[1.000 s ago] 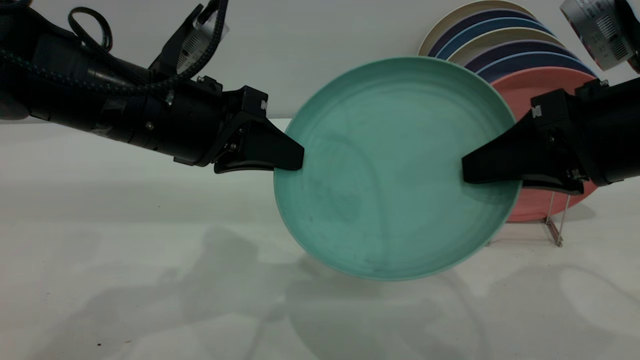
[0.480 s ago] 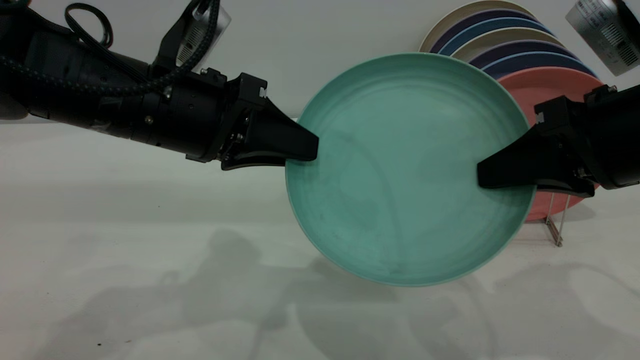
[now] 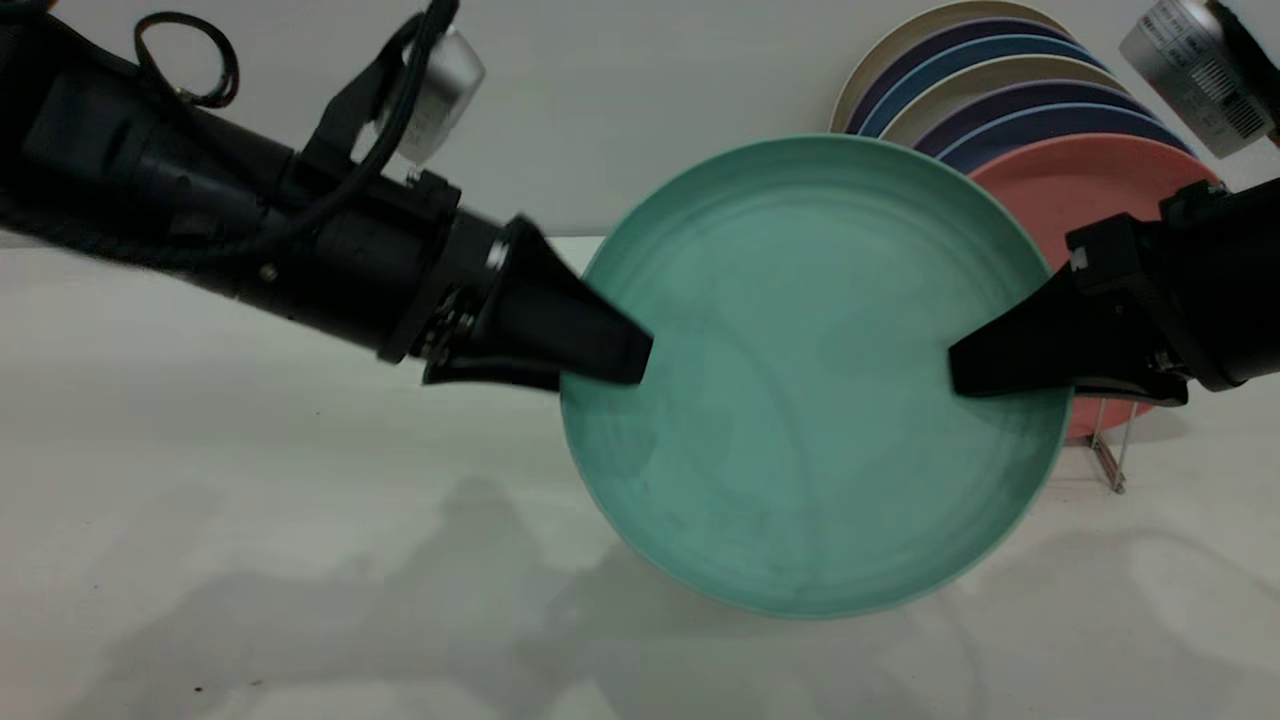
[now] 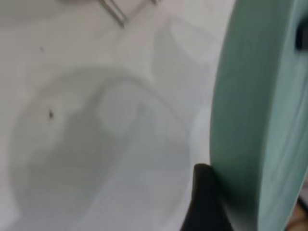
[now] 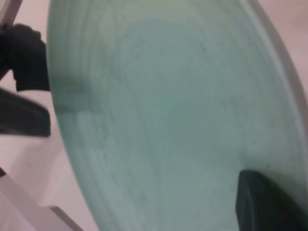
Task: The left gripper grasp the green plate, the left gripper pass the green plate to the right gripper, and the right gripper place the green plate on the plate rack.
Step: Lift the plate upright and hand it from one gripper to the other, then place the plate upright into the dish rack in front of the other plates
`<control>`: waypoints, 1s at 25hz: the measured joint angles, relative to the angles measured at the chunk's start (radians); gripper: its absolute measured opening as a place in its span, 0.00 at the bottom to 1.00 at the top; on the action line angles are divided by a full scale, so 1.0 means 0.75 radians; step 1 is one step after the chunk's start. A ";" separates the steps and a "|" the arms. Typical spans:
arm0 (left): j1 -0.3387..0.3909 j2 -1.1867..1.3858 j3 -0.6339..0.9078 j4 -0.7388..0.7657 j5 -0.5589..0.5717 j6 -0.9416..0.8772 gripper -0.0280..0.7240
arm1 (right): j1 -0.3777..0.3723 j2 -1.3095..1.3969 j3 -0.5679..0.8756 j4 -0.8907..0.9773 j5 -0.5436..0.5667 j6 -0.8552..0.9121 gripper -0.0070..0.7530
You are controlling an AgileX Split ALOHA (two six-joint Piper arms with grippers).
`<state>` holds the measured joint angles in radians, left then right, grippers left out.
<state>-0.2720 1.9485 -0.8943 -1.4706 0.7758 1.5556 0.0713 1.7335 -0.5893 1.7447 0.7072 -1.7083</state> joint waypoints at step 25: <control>0.184 0.000 -0.170 1.575 -0.153 -1.492 0.79 | 0.000 -0.221 -0.177 -0.860 -0.139 -0.046 0.09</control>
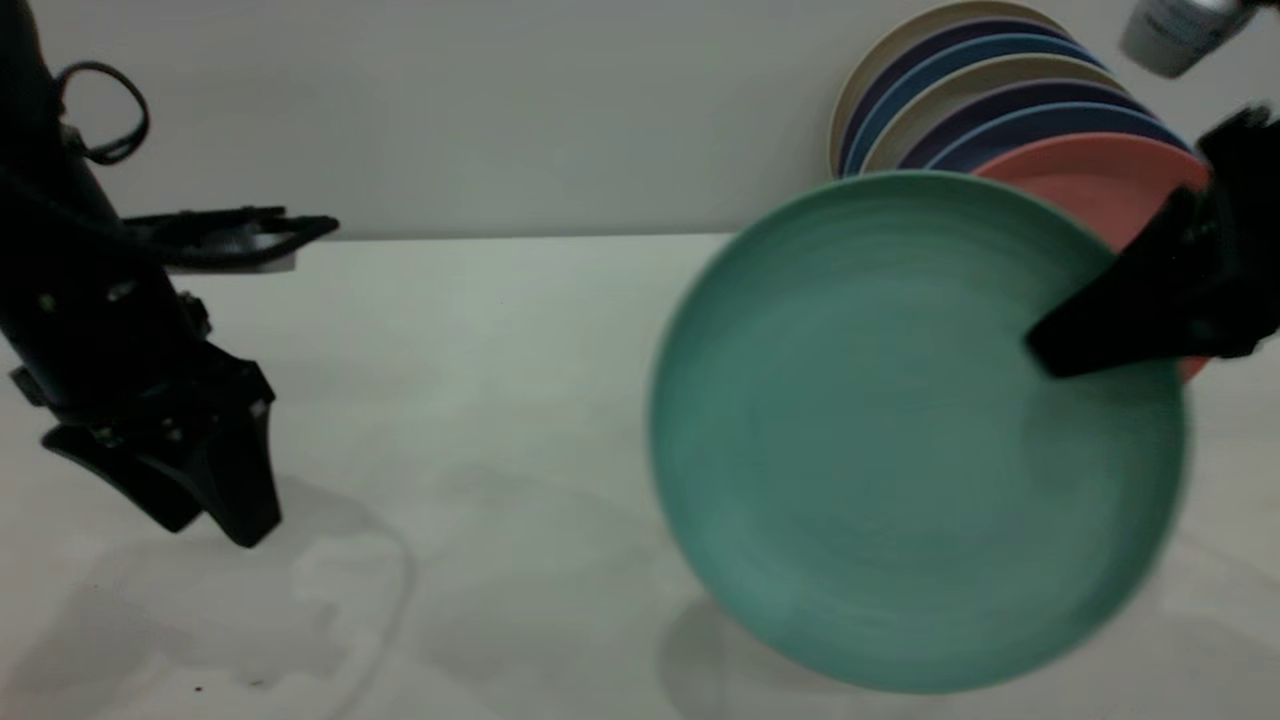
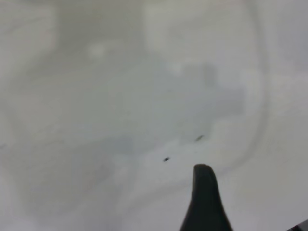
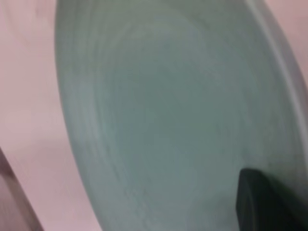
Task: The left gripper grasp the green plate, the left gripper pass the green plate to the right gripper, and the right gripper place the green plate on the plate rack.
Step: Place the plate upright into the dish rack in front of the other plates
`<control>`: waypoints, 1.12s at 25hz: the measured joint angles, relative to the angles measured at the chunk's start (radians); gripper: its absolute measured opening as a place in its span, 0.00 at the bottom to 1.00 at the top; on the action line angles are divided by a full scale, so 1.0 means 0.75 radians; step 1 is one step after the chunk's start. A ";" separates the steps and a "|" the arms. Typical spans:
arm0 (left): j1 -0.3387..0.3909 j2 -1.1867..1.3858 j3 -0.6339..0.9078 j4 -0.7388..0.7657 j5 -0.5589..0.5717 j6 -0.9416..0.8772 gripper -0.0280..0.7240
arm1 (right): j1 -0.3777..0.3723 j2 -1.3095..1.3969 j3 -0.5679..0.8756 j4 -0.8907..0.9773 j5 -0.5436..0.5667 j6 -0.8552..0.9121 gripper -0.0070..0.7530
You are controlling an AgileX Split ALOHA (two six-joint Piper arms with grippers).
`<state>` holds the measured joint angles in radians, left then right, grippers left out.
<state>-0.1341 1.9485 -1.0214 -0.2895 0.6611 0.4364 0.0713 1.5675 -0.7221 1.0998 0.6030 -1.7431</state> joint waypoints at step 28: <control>0.001 0.000 -0.007 0.059 0.007 -0.082 0.79 | 0.038 -0.084 -0.504 -1.262 -0.208 0.495 0.09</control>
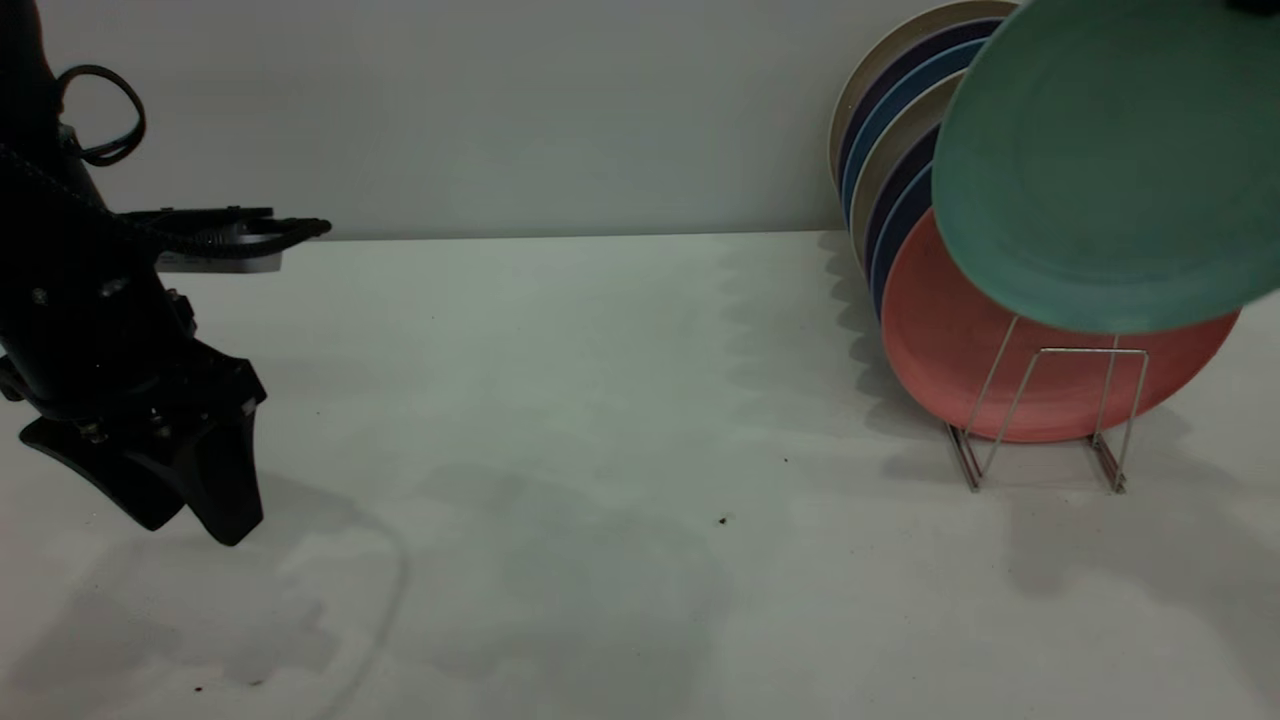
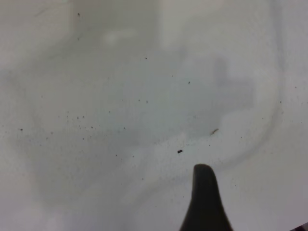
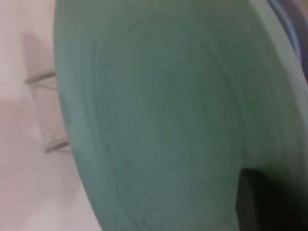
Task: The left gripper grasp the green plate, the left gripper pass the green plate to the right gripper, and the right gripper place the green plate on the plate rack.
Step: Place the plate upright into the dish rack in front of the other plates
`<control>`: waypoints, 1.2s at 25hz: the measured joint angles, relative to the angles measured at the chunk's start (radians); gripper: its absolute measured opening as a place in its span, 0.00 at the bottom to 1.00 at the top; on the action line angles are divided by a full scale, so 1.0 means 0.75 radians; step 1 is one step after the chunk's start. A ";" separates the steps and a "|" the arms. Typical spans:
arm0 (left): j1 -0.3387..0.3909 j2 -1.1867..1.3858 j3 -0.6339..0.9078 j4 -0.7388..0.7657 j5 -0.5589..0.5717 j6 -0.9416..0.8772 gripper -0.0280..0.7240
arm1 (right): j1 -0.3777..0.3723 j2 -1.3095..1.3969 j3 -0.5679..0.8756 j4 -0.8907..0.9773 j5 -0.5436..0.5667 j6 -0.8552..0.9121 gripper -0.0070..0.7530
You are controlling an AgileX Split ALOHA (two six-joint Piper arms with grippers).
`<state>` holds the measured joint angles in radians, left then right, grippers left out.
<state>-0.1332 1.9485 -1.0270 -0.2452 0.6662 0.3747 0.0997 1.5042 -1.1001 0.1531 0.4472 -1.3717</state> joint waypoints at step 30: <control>0.000 0.000 0.000 0.002 -0.024 0.000 0.79 | 0.000 0.299 -0.001 -0.002 -0.180 -0.064 0.11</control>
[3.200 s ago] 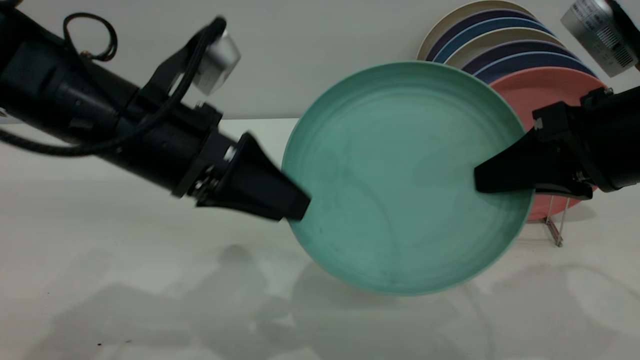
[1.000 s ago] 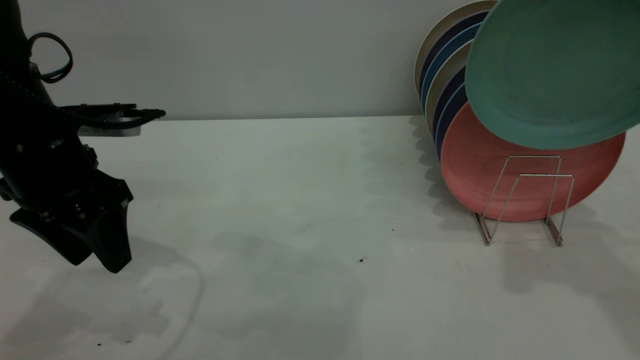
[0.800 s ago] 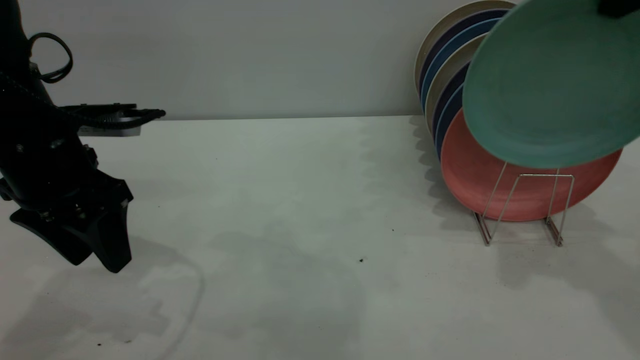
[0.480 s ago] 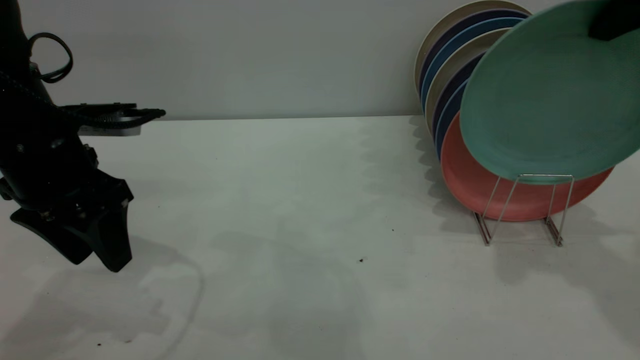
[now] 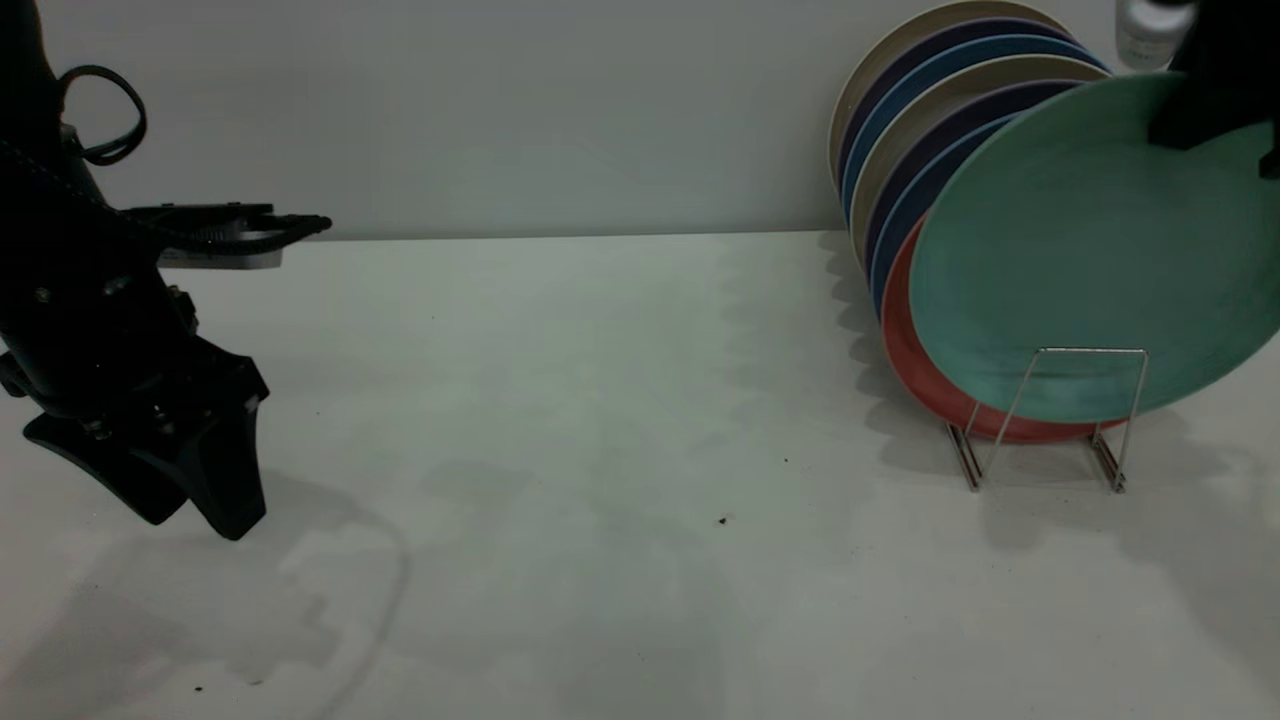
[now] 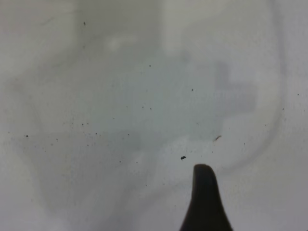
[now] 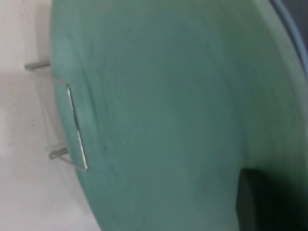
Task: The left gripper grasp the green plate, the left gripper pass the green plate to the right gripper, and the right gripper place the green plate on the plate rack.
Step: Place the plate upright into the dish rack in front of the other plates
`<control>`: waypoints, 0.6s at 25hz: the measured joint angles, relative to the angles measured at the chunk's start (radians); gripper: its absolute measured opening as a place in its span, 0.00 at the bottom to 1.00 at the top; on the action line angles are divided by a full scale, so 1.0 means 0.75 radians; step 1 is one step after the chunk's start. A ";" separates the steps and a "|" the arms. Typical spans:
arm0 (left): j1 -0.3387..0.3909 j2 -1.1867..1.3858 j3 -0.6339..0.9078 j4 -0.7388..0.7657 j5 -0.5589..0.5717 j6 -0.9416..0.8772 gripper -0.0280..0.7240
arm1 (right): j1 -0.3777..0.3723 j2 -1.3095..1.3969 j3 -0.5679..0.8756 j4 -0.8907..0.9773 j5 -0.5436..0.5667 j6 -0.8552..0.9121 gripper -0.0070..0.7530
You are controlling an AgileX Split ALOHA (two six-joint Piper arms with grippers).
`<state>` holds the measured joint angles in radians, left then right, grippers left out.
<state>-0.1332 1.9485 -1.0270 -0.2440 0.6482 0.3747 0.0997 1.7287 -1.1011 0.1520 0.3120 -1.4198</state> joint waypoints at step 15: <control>0.000 0.000 0.000 -0.001 -0.019 -0.018 0.79 | 0.000 0.066 -0.008 0.099 -0.015 0.016 0.42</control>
<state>-0.1332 1.9485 -1.0270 -0.2448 0.6343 0.3613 0.0997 1.7783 -1.1069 0.2262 0.3008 -1.4079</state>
